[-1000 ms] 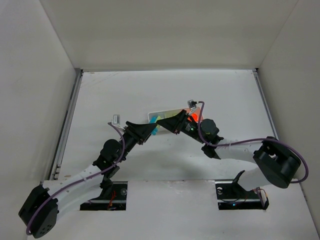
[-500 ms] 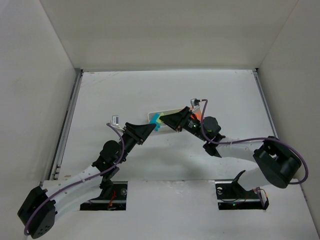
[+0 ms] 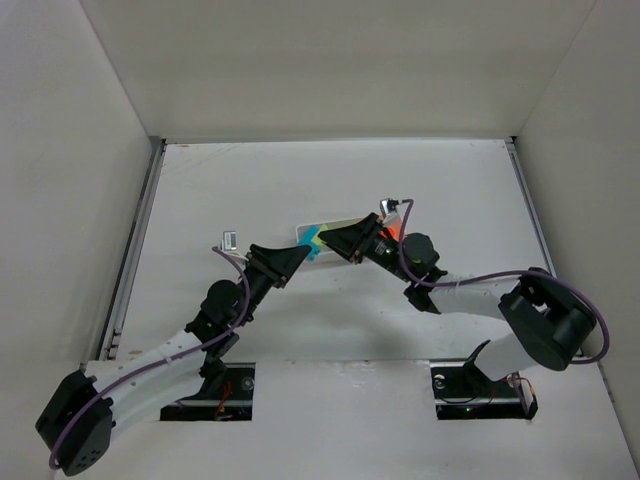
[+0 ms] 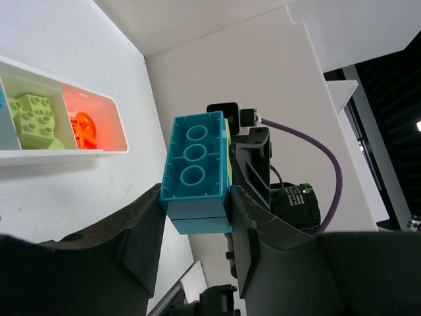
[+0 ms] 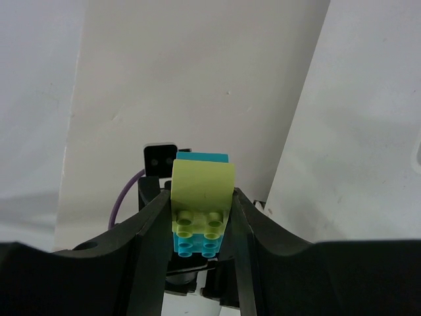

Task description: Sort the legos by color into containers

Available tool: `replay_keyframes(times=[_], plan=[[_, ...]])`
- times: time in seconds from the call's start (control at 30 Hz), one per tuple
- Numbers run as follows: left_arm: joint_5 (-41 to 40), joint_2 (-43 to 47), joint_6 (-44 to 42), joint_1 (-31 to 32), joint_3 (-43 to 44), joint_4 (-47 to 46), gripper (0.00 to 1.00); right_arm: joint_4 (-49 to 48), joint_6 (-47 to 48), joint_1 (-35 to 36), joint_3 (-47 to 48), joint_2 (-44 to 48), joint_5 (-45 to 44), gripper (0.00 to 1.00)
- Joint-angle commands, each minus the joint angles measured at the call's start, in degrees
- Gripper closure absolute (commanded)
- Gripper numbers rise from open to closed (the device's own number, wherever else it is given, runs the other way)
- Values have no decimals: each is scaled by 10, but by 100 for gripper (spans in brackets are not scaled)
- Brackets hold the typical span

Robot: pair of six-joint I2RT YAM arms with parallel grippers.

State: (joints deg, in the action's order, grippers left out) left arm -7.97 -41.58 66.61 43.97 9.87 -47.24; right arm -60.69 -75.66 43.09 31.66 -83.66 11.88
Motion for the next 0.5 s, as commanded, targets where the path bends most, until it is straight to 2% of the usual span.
replay_keyframes(times=[0.0, 0.07, 0.13, 0.3, 0.47], plan=[[-10, 3, -16, -3, 6, -59, 81, -36, -1, 2, 2, -13, 6, 64], [-15, 11, -18, -2, 2, -67, 89, -42, -2, 2, -4, -15, 7, 64], [-20, 37, -23, -10, -1, -58, 92, -42, -1, -1, -14, -9, 16, 65], [-20, 105, -24, -64, 2, 31, 93, -37, 12, -24, -38, 11, 65, 66], [-11, 103, -28, -87, 10, 47, 93, -24, 21, -55, -64, 28, 89, 66]])
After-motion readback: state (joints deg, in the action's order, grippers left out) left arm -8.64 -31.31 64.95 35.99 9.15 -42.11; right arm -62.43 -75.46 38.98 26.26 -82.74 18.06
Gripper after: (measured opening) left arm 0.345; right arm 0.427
